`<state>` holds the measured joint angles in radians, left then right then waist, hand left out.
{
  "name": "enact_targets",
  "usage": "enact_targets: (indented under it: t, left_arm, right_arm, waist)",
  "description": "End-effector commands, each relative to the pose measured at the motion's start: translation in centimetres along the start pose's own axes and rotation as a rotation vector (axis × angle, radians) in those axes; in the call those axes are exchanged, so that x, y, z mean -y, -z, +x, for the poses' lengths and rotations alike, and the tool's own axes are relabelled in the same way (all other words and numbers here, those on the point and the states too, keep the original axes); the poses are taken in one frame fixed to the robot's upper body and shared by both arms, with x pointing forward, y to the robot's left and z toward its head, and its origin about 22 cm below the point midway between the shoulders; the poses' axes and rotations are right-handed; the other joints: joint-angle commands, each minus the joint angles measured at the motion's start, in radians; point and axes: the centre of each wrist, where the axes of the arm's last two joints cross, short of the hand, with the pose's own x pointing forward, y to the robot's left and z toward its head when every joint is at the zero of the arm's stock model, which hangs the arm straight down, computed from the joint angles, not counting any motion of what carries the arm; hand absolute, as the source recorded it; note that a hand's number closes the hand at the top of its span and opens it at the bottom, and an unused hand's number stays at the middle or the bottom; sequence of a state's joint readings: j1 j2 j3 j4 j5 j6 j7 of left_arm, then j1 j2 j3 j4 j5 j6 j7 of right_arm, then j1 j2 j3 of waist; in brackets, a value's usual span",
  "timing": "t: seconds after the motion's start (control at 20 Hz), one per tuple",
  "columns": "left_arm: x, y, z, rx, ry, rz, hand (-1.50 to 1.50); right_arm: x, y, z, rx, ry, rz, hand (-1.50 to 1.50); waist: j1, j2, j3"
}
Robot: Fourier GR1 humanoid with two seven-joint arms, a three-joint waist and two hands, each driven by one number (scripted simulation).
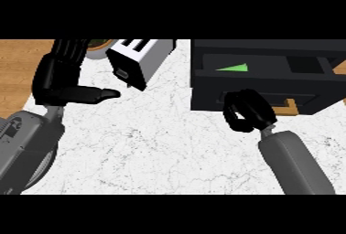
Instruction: Pick up the cup, place it into the drawer and close the drawer
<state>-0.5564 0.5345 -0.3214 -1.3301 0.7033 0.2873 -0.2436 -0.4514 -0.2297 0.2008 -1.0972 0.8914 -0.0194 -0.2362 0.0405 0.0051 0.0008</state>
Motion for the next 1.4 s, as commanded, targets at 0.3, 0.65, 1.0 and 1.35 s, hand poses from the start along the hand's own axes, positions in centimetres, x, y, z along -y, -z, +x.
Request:
enact_targets:
  t: [0.3,0.65,1.0,1.35]
  left_arm:
    - [-3.1,-2.9,0.0,0.004,0.009,-0.009,-1.50]
    - [-3.9,-2.1,0.7,-0.013,-0.034,-0.046,-1.50]
    - [-3.5,-3.0,-0.5,0.003,-0.040,-0.076,-1.50]
    - [-2.8,-3.1,-1.4,-0.011,-0.057,-0.089,-1.50]
  right_arm:
    - [1.3,5.1,-4.5,-0.054,0.023,0.042,1.50]
    - [4.9,5.8,-6.7,-0.131,0.064,0.038,1.50]
    - [6.3,5.5,-7.8,-0.154,0.120,0.030,1.50]
    - [7.5,5.7,-7.9,-0.125,0.185,-0.038,1.50]
  waist:
    - [0.020,0.013,0.001]
    - [0.043,0.030,0.002]
    - [0.065,0.039,0.003]
    - [0.069,0.047,0.003]
